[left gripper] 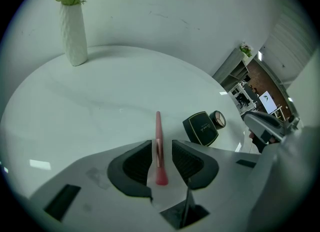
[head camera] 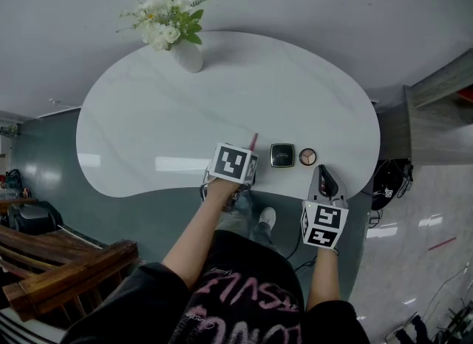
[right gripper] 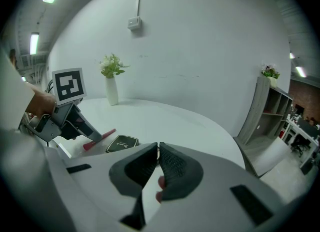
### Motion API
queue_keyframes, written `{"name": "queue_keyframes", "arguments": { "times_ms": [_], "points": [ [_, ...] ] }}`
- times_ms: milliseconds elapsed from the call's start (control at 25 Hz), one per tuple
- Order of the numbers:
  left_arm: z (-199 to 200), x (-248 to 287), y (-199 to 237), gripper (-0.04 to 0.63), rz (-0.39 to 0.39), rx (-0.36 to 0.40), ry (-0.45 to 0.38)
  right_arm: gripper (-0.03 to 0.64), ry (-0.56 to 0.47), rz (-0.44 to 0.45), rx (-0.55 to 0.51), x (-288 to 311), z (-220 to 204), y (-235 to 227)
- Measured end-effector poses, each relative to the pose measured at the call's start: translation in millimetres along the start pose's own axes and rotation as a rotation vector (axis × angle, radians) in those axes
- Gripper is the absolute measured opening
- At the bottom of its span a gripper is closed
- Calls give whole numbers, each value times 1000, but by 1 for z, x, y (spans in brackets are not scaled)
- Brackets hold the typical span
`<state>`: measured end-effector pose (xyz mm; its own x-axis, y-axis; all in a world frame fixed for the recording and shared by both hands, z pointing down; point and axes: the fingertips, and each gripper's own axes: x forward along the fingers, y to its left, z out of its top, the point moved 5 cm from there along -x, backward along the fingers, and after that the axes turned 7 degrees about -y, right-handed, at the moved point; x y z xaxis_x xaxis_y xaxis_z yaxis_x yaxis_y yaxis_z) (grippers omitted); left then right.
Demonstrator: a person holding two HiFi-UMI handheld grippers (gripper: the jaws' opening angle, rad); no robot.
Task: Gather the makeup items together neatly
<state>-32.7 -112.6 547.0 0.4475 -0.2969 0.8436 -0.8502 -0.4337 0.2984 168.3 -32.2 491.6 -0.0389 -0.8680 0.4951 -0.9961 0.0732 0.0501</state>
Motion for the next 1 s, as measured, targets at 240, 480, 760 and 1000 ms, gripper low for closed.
{"name": "queue_keyframes", "arguments": {
  "times_ms": [240, 480, 760, 1000],
  "points": [
    [4, -13, 5, 118, 49, 47, -36, 69, -12, 7, 1, -2, 4, 1],
    [11, -33, 7, 118, 70, 108, -139, 69, -33, 19, -3, -6, 8, 6],
    [13, -51, 6, 78, 82, 160, -276, 69, -56, 46, -10, -11, 13, 17],
    [7, -67, 5, 26, 108, 198, -324, 69, -77, 71, 2, -17, 18, 26]
  ]
}}
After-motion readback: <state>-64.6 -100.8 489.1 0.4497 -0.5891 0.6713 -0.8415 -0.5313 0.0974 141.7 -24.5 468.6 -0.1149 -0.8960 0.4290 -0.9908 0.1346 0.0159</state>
